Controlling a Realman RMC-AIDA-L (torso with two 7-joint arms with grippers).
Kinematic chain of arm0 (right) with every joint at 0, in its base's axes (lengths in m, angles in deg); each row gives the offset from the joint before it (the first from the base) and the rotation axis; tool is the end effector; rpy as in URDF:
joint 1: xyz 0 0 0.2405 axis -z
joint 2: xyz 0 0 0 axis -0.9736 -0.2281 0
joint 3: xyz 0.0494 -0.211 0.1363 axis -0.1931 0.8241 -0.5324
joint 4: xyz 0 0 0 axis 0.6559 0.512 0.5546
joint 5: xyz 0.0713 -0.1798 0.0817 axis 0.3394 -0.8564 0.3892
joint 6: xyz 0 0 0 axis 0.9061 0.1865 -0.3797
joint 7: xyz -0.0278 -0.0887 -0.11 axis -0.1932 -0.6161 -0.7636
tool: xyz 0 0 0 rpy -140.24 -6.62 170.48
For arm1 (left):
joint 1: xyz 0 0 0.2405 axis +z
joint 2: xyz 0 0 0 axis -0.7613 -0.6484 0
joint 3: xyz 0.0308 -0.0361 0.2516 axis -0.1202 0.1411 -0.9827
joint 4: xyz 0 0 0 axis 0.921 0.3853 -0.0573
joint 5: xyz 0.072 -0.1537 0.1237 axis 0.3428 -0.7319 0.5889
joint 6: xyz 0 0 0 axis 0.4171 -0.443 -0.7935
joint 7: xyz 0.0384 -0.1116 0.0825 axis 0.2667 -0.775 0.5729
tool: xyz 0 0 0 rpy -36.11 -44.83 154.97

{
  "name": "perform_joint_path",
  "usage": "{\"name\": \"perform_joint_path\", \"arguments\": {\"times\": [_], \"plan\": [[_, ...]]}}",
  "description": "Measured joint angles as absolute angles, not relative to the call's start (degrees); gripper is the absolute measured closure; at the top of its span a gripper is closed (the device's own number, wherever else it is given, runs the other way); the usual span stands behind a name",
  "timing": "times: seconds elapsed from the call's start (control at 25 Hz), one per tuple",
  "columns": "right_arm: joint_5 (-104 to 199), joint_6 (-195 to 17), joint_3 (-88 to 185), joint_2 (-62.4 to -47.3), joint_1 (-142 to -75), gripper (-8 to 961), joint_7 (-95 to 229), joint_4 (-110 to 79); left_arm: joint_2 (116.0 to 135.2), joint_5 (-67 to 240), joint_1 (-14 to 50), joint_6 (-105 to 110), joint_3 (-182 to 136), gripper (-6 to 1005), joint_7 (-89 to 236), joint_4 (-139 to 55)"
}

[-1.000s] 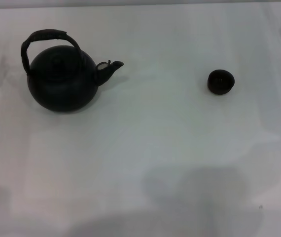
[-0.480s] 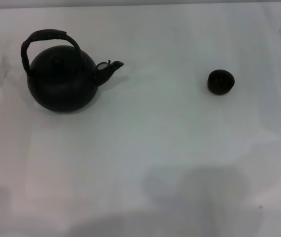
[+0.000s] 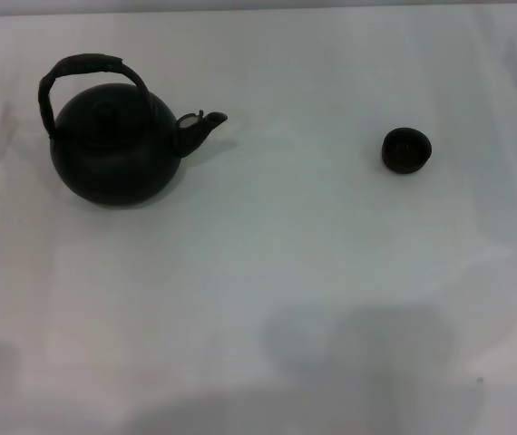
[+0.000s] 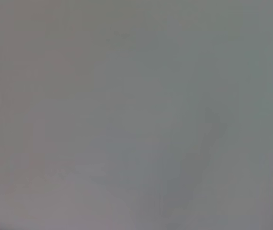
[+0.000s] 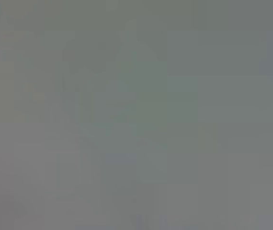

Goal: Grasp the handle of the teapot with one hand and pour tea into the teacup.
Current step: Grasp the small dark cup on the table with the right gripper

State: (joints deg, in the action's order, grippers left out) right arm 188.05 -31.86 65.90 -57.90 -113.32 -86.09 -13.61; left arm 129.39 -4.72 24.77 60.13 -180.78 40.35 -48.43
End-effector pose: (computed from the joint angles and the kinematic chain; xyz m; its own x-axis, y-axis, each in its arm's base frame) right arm 0.3501 0.3956 0.0250 0.5545 -0.1536 -0.8179 -0.8278 -0.0007 -0.5610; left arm -0.3844 0.3134 0.0199 0.5276 0.0857 0.8451 0.8489 -0.0159 -0.5284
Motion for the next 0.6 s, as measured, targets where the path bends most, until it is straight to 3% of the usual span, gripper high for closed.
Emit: {"name": "perform_joint_path", "arguments": {"times": [0.32,0.6], "plan": [[179.2,-39.9,90.9,-56.7,-113.0,110,-54.1,-30.7,129.34,-4.7,25.2,61.3,-180.8,112,40.4,-48.5],[155.1,-34.8,102.5,-52.14,-112.9,111,-22.3,-47.5,129.4,-5.0,25.6,61.4,-180.7,115,40.4,-49.1]]}}
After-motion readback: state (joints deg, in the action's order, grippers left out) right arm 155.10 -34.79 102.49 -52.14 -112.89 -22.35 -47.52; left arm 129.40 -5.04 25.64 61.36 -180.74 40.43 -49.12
